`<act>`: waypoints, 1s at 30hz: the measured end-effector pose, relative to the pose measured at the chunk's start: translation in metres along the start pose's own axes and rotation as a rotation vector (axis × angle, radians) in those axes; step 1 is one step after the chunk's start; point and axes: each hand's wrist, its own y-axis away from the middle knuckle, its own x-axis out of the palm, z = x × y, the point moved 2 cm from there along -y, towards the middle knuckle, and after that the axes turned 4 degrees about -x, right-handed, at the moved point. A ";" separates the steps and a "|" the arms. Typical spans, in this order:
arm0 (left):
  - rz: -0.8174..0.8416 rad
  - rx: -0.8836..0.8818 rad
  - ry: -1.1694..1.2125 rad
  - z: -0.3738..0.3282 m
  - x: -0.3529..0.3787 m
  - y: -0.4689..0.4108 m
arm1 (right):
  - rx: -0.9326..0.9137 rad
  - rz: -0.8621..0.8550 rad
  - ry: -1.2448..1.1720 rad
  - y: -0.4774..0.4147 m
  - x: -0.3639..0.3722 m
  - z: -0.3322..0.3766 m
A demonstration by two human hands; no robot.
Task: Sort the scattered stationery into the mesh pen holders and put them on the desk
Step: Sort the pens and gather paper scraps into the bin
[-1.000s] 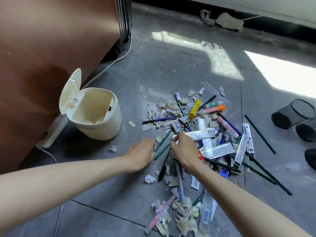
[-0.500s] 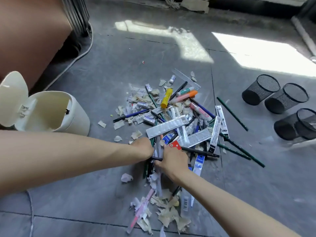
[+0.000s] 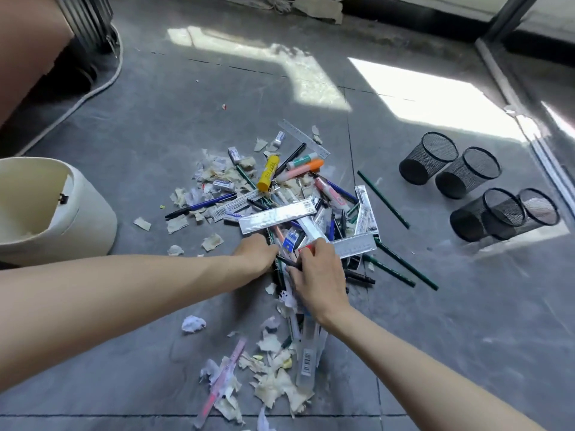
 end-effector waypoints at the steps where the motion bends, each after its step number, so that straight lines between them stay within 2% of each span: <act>1: 0.000 0.008 0.033 0.000 0.000 -0.002 | 0.037 -0.025 0.000 0.001 -0.002 -0.005; 5: 0.029 0.007 0.120 -0.006 0.001 -0.004 | 0.228 0.042 -0.087 0.000 -0.003 -0.027; 8: 0.077 0.048 0.139 -0.012 0.000 -0.004 | 0.340 0.050 -0.244 -0.006 -0.008 -0.039; 12: 0.111 0.089 0.158 -0.022 0.003 -0.002 | 0.412 0.091 -0.347 -0.008 -0.003 -0.057; 17: 0.111 0.038 0.122 -0.037 0.014 0.004 | 0.553 0.208 -0.539 -0.004 0.006 -0.058; 20: 0.067 0.006 0.079 -0.040 0.018 0.005 | 0.564 0.142 -0.568 -0.008 -0.002 -0.053; 23: 0.002 -0.068 0.026 -0.044 0.023 0.004 | 0.535 0.054 -0.464 -0.011 -0.011 -0.060; 26: -0.056 -0.158 -0.058 -0.045 0.033 0.006 | 0.510 0.071 -0.410 -0.013 -0.015 -0.072; 30: -0.106 -0.092 -0.083 -0.044 0.041 0.006 | 0.474 0.100 -0.124 -0.023 -0.024 -0.084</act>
